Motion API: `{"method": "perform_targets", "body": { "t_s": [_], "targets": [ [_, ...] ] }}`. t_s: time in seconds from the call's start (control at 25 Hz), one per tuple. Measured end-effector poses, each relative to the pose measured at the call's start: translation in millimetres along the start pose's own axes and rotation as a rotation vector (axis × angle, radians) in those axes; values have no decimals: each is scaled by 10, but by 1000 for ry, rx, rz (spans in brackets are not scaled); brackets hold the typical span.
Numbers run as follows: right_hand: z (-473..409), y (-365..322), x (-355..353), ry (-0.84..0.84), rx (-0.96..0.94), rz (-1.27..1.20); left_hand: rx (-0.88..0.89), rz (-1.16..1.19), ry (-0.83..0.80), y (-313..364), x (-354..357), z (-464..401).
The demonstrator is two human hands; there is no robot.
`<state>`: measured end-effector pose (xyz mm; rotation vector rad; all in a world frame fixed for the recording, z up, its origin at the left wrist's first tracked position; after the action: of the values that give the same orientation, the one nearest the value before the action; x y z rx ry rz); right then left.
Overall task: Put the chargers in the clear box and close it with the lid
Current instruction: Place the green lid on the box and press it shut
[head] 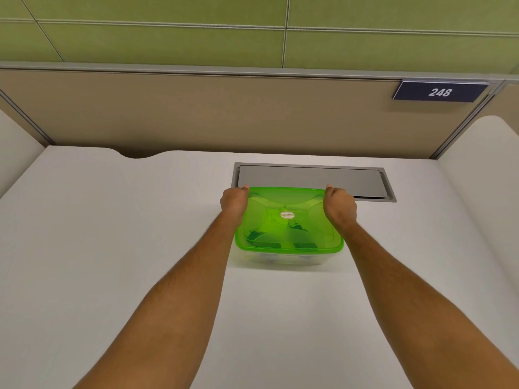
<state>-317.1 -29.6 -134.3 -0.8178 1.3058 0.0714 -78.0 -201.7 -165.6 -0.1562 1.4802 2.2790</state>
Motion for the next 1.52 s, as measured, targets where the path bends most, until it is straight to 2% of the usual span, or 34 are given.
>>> {"method": "perform_targets", "body": {
  "t_s": [0.24,0.4,0.56,0.72,0.88,0.96,1.32,1.52],
  "targets": [
    [55,14,-77,8,38,7,98,85,63,-30,-39,66],
    [231,115,-144,-62,162,80,158,32,66,9,-76,123],
    [479,215,-137,-119,199,145,166,-67,68,43,-144,194],
    [723,292,-88,-87,252,117,205,-257,-19,6,-55,436],
    [873,359,-114,-15,361,41,543,-738,-3,-27,111,782],
    [900,384,-109,-4,393,4,629,-841,5,-32,148,854],
    [832,373,-93,-4,329,-44,632,-876,21,-33,177,893],
    [864,357,-121,-68,354,-54,629,-897,11,-21,174,905]
  ]
}}
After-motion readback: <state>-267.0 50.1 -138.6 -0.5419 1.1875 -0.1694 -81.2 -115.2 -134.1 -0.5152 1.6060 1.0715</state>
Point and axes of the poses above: each hand's wrist, its own z-axis away from the middle knuckle, its own x-axis out of the palm, y = z × x, the point moved 8 cm from there along -z, towards the middle knuckle, and after that the axes turned 4 degrees about z, right-handed, at the moved point
